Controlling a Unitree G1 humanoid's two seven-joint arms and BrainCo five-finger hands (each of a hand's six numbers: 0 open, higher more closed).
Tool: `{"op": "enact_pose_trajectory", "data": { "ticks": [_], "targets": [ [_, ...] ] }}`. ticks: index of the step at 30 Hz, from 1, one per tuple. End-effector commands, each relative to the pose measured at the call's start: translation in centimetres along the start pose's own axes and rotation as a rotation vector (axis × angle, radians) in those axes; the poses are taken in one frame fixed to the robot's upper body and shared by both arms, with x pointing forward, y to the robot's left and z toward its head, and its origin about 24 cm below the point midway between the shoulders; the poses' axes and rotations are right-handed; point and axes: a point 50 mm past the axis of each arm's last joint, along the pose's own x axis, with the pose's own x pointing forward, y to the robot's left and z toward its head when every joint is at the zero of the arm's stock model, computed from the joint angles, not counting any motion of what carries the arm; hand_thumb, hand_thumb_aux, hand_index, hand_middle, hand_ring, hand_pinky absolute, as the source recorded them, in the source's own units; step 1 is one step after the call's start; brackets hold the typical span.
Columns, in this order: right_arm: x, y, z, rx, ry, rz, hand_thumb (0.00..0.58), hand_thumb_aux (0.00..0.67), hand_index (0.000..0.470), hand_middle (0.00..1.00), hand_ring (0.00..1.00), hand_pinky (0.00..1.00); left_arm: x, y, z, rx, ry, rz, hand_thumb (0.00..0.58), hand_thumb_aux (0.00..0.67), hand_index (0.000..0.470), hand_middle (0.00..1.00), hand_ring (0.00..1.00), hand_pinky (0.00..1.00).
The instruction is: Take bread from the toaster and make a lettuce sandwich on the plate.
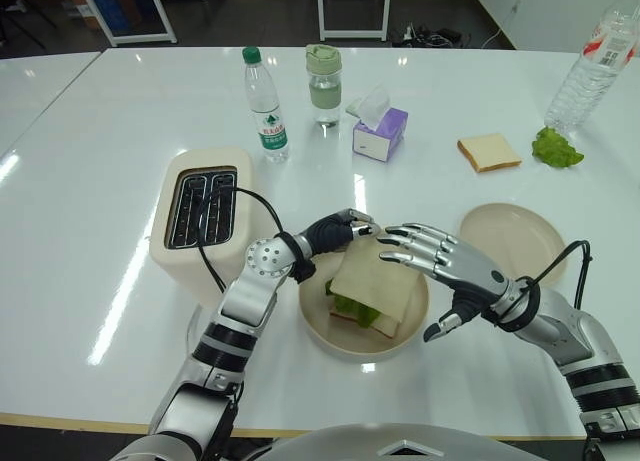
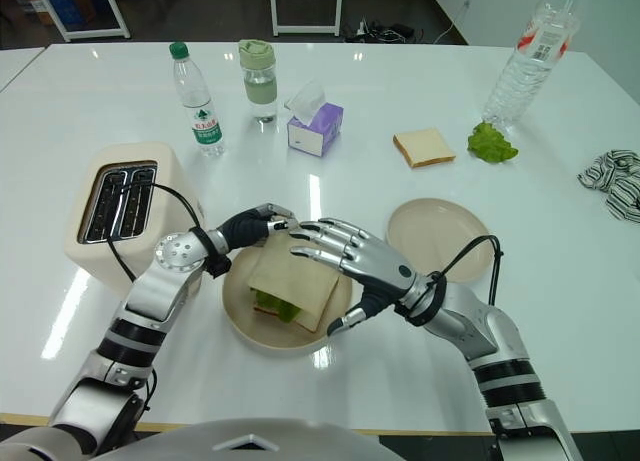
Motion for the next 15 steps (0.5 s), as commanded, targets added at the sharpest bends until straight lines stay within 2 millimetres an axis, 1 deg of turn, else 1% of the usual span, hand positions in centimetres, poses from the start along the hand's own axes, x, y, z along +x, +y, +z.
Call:
{"op": "enact_pose_trajectory", "data": {
  "ticks": [1, 7, 15],
  "targets": [
    [-0.1, 0.4, -0.3, -0.038, 0.007, 0.061, 0.000, 0.000, 0.000, 0.00, 0.00, 0.00, 0.4, -0.7, -0.6, 0.009, 0.025, -0.027, 0.580, 0.670, 0.470, 1.00, 1.00, 1.00],
    [-0.3, 0.5, -0.3, -0.054, 0.011, 0.079, 0.000, 0.000, 0.000, 0.00, 0.00, 0.00, 0.4, -0.7, -1.6, 0.029, 0.055, -0.009, 0.580, 0.670, 0.470, 1.00, 1.00, 1.00],
    [-0.6, 0.6, -0.1, -0.054, -0.002, 0.092, 0.000, 0.000, 0.000, 0.00, 0.00, 0.00, 0.2, -0.5, -2.3, 0.079, 0.072, 0.030, 0.580, 0.670, 0.470, 1.00, 1.00, 1.00]
  ]
}}
